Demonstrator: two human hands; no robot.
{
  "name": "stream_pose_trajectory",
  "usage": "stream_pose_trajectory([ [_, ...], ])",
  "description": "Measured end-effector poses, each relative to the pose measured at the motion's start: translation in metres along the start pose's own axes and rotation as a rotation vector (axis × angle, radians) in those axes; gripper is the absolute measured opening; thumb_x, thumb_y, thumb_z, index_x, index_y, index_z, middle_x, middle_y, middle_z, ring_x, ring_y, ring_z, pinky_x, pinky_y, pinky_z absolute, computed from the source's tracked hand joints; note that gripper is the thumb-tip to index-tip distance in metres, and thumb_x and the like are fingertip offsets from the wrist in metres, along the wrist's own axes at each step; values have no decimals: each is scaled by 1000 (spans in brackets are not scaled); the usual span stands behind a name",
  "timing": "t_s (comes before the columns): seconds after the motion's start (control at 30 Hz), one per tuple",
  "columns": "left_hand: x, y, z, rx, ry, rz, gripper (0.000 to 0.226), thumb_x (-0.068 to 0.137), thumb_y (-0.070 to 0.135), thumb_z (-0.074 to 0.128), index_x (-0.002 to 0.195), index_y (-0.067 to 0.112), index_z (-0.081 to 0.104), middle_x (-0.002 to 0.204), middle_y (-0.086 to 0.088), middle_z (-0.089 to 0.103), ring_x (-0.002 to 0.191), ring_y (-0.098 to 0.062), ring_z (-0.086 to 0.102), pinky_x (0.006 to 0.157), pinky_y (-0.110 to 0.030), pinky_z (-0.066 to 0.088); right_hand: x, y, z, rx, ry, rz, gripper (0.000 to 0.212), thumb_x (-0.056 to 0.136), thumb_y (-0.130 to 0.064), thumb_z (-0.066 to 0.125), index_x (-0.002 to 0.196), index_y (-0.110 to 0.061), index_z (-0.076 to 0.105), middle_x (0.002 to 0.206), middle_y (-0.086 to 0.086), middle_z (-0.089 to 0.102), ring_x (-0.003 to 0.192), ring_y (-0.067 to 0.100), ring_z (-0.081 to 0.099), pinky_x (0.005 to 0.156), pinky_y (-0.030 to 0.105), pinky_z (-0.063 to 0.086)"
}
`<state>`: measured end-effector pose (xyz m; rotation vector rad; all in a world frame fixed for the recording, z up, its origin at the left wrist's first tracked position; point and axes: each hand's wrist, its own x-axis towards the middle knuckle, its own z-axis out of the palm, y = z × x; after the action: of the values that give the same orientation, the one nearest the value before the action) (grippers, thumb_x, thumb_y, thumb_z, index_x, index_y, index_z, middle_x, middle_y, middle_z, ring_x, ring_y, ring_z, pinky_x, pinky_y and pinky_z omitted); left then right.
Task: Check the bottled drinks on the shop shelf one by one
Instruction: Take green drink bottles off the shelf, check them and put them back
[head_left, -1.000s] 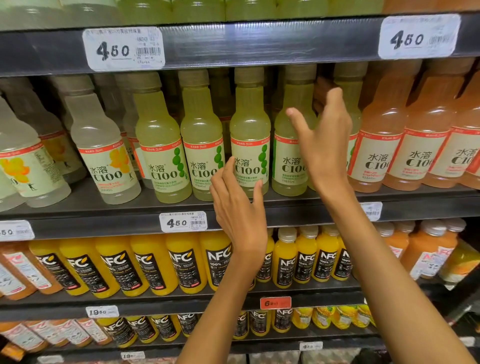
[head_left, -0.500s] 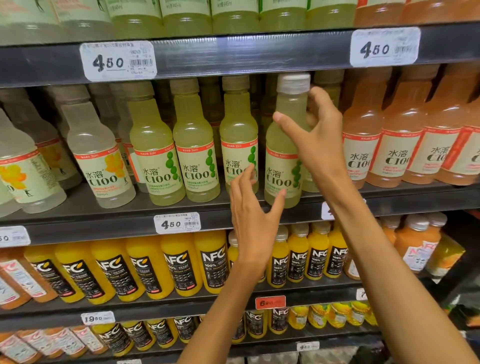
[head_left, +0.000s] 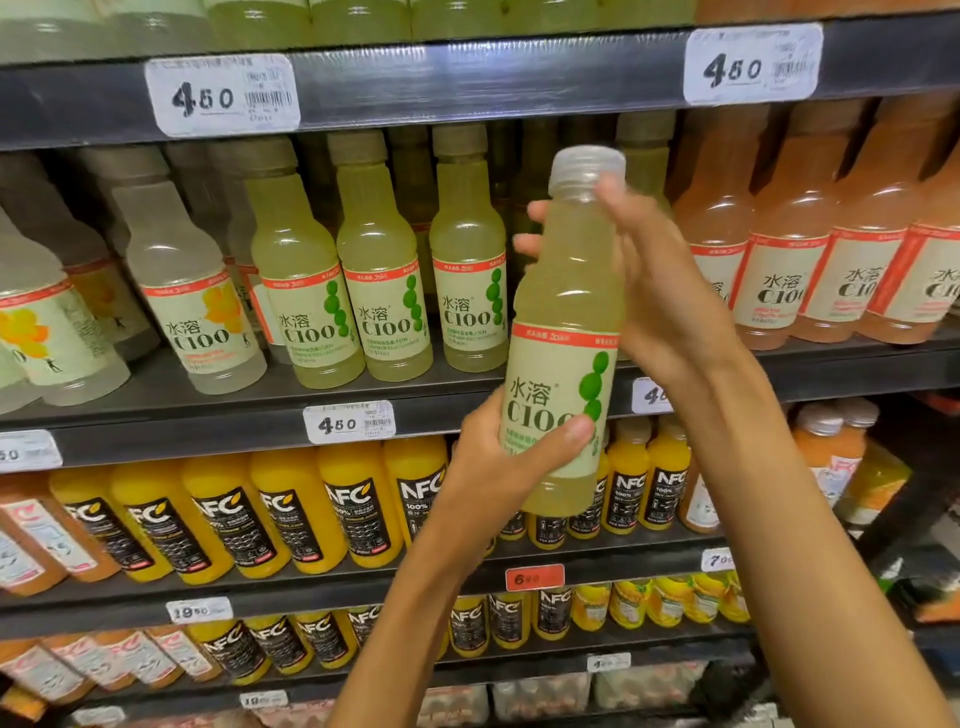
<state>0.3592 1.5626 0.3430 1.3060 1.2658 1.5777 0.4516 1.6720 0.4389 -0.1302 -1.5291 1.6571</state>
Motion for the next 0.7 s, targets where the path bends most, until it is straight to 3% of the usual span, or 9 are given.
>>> stream_pose_trajectory([
  [0.07, -10, -3, -1, -45, -71, -70, 54, 68, 49, 68, 115, 22, 62, 107, -2, 73, 99, -19, 69, 80, -31, 57, 0, 2, 2, 148, -67, 119, 44, 95, -42, 39, 127, -12, 49, 99, 5, 69, 88, 19, 70, 77, 32, 57],
  [0.17, -20, -5, 0, -72, -95, -149, 57, 68, 53, 66, 117, 24, 60, 111, -3, 72, 105, -22, 67, 91, -47, 53, -2, 8, 6, 200, -77, 163, 38, 96, -42, 42, 116, -11, 50, 76, 2, 63, 64, 15, 64, 67, 31, 55],
  [0.2, -22, -5, 0, -75, -95, -149, 56, 69, 53, 65, 117, 26, 59, 112, -1, 71, 105, -21, 67, 91, -46, 54, -3, 9, 6, 184, -59, 158, 33, 97, -40, 45, 110, -11, 50, 72, 2, 61, 62, 16, 62, 66, 32, 53],
  [0.3, -23, 1, -2, -58, -57, -102, 47, 71, 53, 62, 114, 34, 58, 109, 9, 72, 100, -8, 68, 76, -20, 55, -7, 10, 7, 30, 44, 137, 26, 95, -39, 53, 102, -14, 54, 71, 1, 63, 64, 17, 65, 62, 31, 54],
  [0.37, -21, 2, 0, -36, -16, -79, 41, 74, 51, 65, 110, 33, 60, 104, 12, 73, 95, -4, 69, 70, -13, 52, -9, 10, 8, -63, 91, 122, 25, 93, -39, 57, 101, -15, 57, 71, -1, 66, 67, 15, 68, 59, 29, 55],
  [0.47, -23, 0, 6, -81, 34, -92, 30, 80, 49, 61, 104, 31, 66, 103, 3, 74, 94, -11, 70, 71, -19, 54, -8, 7, 7, -61, 59, 180, 30, 93, -44, 55, 105, -16, 59, 75, 1, 71, 74, 17, 72, 63, 30, 58],
  [0.57, -27, 1, 7, -267, -50, -142, 45, 79, 62, 56, 108, 29, 70, 103, -6, 73, 90, -20, 71, 73, -31, 57, -6, 5, 3, 35, -8, 236, 41, 95, -50, 46, 110, -14, 58, 81, 6, 71, 80, 22, 72, 70, 35, 59],
  [0.7, -30, 5, 10, -444, -163, -190, 66, 83, 63, 54, 125, 13, 60, 104, -14, 69, 85, -25, 69, 73, -38, 56, -6, 15, 8, 349, -46, 272, 39, 97, -48, 40, 109, -12, 48, 72, 3, 64, 63, 16, 65, 66, 30, 57],
])
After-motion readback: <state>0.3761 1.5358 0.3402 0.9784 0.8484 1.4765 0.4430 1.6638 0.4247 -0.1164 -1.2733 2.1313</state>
